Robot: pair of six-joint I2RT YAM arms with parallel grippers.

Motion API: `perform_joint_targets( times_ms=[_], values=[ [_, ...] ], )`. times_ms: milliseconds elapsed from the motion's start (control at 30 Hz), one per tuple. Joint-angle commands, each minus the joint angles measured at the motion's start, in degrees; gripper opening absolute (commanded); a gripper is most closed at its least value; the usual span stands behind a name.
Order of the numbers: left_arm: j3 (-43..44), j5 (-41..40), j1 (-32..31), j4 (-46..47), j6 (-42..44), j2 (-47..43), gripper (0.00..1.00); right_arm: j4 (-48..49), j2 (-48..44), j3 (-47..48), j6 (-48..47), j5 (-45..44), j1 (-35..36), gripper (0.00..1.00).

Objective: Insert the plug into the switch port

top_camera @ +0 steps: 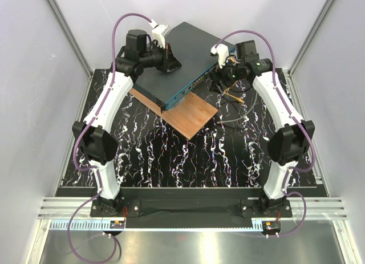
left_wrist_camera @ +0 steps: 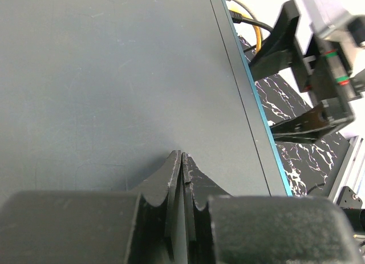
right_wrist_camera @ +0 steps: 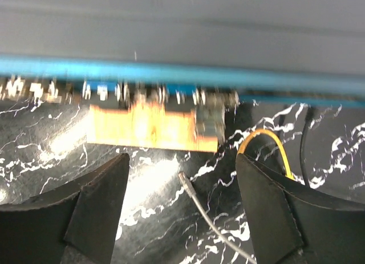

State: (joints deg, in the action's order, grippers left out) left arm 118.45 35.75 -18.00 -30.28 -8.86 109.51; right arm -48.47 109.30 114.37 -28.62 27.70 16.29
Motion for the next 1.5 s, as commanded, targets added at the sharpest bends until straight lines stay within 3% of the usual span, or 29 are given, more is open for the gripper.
perform_joint_targets(
  times_ms=[0,100,233,367,700,1467],
  values=[
    [-1.03,0.38,0.25,-1.71,0.95,-1.85,0.10,-0.31,-5.32,-1.07,-0.73,0.86,-1.61,0.81],
    [-1.03,0.55,0.33,-1.71,0.95,-1.85,0.10,-0.31,-6.81,-2.48,0.32,1.56,-2.49,0.72],
    [-0.94,0.73,0.25,-1.53,1.04,-1.76,0.10,2.06,-7.26,-2.57,4.18,1.13,-3.02,0.36],
    [-1.03,0.73,0.33,-1.36,0.86,-1.67,0.10,2.33,-5.76,-0.55,6.12,2.61,-3.11,0.13],
    [-1.21,0.64,0.33,-0.48,0.16,-1.67,0.10,4.52,-1.55,3.75,10.08,4.55,-2.94,0.06],
    [-1.03,0.46,0.33,-0.04,-0.63,-1.15,0.10,6.19,2.06,7.98,11.83,6.31,-1.27,0.06]
  ],
)
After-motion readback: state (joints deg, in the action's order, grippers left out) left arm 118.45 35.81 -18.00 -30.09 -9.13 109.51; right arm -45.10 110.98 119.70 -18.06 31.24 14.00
